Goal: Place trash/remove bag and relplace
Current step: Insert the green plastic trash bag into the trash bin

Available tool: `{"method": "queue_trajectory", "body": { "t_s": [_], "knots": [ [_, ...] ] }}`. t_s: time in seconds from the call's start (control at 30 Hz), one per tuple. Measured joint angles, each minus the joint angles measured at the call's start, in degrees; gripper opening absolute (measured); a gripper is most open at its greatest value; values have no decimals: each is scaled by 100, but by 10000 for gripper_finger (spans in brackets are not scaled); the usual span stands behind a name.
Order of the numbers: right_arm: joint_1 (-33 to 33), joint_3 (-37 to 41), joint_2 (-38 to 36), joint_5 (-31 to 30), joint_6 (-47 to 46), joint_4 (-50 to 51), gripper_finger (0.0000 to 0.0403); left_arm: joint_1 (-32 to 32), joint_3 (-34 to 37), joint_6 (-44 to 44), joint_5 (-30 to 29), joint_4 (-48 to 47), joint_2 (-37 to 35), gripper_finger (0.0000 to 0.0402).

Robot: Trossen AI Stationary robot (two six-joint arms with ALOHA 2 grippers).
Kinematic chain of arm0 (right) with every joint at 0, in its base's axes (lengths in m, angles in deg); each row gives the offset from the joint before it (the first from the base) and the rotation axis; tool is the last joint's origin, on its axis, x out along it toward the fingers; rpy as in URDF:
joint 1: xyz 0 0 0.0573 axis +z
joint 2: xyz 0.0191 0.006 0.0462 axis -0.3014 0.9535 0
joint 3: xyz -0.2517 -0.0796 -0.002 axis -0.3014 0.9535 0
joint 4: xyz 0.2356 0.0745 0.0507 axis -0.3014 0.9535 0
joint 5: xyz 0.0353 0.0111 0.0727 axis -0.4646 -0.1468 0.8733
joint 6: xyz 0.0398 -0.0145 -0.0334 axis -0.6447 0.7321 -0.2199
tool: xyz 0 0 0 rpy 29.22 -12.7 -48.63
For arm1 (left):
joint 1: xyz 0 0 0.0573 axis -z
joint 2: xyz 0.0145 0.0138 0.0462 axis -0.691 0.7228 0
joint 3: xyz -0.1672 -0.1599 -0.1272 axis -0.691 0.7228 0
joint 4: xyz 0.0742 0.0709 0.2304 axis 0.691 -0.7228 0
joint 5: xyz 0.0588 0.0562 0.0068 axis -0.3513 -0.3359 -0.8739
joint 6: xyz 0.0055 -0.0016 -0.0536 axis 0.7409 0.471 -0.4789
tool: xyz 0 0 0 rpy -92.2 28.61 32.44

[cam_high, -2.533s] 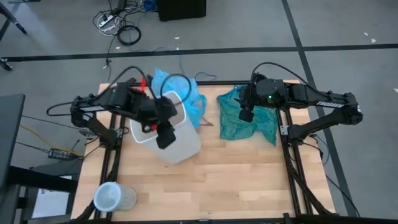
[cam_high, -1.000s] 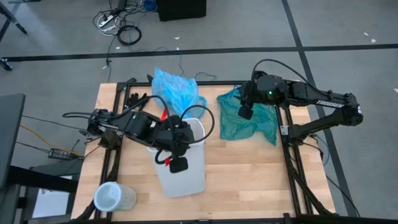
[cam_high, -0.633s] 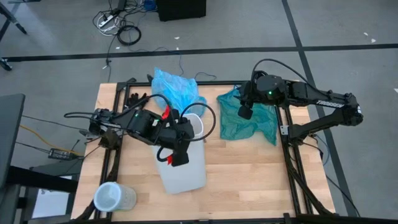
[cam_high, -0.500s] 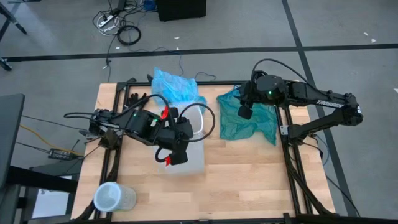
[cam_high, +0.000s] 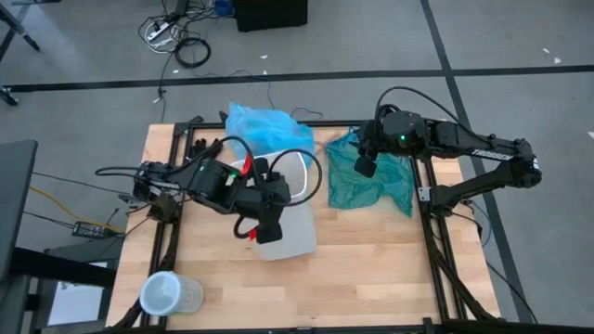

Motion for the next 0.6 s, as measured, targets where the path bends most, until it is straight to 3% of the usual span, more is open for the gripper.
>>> {"method": "queue_trajectory", "body": {
  "t_s": [0.33,0.6],
  "knots": [
    [0,-1,0,-2,-6,1,135,37,-2,38,-228,-66,-9,16],
    [-27,-1,0,-1,7,0,133,40,-4,31,398,-144,153,16]
  ]
}}
